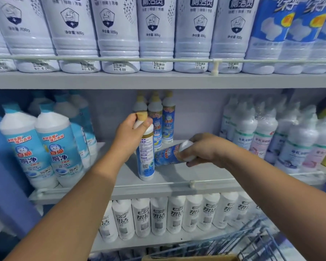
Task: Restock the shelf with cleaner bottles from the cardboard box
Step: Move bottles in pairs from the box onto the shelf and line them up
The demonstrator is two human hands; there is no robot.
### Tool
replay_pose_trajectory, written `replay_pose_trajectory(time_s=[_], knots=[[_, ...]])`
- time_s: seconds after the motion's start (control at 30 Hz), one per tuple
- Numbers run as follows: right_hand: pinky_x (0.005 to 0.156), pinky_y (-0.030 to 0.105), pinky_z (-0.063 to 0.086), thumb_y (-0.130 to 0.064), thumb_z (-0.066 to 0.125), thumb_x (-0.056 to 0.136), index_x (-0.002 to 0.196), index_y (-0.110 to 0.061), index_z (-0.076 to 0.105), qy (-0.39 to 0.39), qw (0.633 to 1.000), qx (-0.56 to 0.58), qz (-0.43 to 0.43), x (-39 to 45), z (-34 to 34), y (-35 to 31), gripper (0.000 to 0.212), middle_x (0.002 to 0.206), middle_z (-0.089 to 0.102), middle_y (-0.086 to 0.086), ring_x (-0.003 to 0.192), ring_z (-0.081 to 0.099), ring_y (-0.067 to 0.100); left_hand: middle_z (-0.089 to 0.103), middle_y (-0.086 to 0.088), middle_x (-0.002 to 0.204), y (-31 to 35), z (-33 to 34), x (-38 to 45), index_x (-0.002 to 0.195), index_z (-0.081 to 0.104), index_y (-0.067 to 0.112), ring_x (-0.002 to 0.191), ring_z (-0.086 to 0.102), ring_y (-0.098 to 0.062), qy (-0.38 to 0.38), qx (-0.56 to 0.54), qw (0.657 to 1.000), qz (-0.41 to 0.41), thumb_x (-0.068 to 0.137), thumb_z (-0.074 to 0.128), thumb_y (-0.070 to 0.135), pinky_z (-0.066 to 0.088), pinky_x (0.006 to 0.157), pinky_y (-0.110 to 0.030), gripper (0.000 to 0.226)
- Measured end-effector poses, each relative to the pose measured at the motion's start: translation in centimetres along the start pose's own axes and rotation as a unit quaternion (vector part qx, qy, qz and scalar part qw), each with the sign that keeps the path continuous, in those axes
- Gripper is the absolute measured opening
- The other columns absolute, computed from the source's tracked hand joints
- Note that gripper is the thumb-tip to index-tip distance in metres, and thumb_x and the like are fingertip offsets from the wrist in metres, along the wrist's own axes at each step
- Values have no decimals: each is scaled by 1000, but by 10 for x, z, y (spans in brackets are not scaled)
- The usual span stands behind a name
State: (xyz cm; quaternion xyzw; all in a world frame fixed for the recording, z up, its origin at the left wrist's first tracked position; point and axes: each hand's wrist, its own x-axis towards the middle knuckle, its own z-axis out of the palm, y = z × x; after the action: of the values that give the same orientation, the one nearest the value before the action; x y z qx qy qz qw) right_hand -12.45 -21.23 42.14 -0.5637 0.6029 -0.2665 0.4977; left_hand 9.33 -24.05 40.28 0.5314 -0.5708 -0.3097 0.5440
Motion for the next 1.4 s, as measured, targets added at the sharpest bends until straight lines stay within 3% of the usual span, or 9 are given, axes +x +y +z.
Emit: replay_pose_trajectory(time_s=[0.27,0.4,0.5,0.7,0.8,0.93,1.07,1.2,1.4], knots=[[59,23,47,-31,85,70,107,-26,60,168,967,-59,-183,14,2,-10,45,87,67,-9,75,64,9,63,14,123,-25,7,-22,141,43,34,103,61,4,-16,-4,1000,0,88,75,31,47,73,-11,62],[70,26,55,-37,81,77,117,-29,55,150,964,-63,-210,27,13,-8,49,100,66,-9,87,65,6,58,17,110,-33,10,-32,132,45,26,87,57,4,-6,42,999,-21,87,77,24,43,57,-5,55],[78,25,56,-32,77,84,122,-30,55,141,959,-12,-244,31,25,7,45,103,66,-12,91,64,6,62,21,104,-55,11,-38,113,51,28,99,65,-3,-16,9,999,-48,82,81,21,50,71,-12,43],[85,30,56,-29,81,83,128,-32,55,94,974,34,-202,42,51,62,52,113,65,-14,102,64,8,69,16,119,-67,1,-38,119,59,33,108,67,-1,-99,-41,992,-70,91,71,14,53,101,-39,36],[82,19,53,-22,81,83,126,-37,55,93,970,41,-221,46,64,77,52,114,68,-18,102,65,0,58,13,126,-68,0,-41,125,53,29,107,61,2,-79,42,995,-39,89,72,26,53,97,-30,41],[88,21,55,-19,79,86,124,-35,56,72,973,43,-216,53,74,81,47,114,71,-17,105,66,0,52,5,124,-74,9,-43,120,38,34,108,60,-8,21,91,995,-20,47,86,59,54,89,-35,91],[87,17,51,-23,75,89,131,-28,54,67,976,20,-207,57,80,80,48,119,68,-16,108,63,-1,67,6,112,-83,1,-39,102,47,38,94,68,-4,38,57,997,-36,61,92,39,59,78,-29,61],[86,15,51,-26,73,91,135,-28,50,56,979,17,-196,57,85,86,50,123,65,-17,110,62,-2,69,5,119,-88,-14,-39,117,52,29,99,68,3,-50,-37,997,-47,83,77,4,57,88,-24,48],[82,13,52,-27,82,82,125,-30,45,64,982,-59,-166,55,94,89,57,113,60,-19,98,60,-3,62,11,109,-96,-9,-46,106,57,36,94,65,-1,-15,59,997,-44,60,91,39,57,79,-27,57]])
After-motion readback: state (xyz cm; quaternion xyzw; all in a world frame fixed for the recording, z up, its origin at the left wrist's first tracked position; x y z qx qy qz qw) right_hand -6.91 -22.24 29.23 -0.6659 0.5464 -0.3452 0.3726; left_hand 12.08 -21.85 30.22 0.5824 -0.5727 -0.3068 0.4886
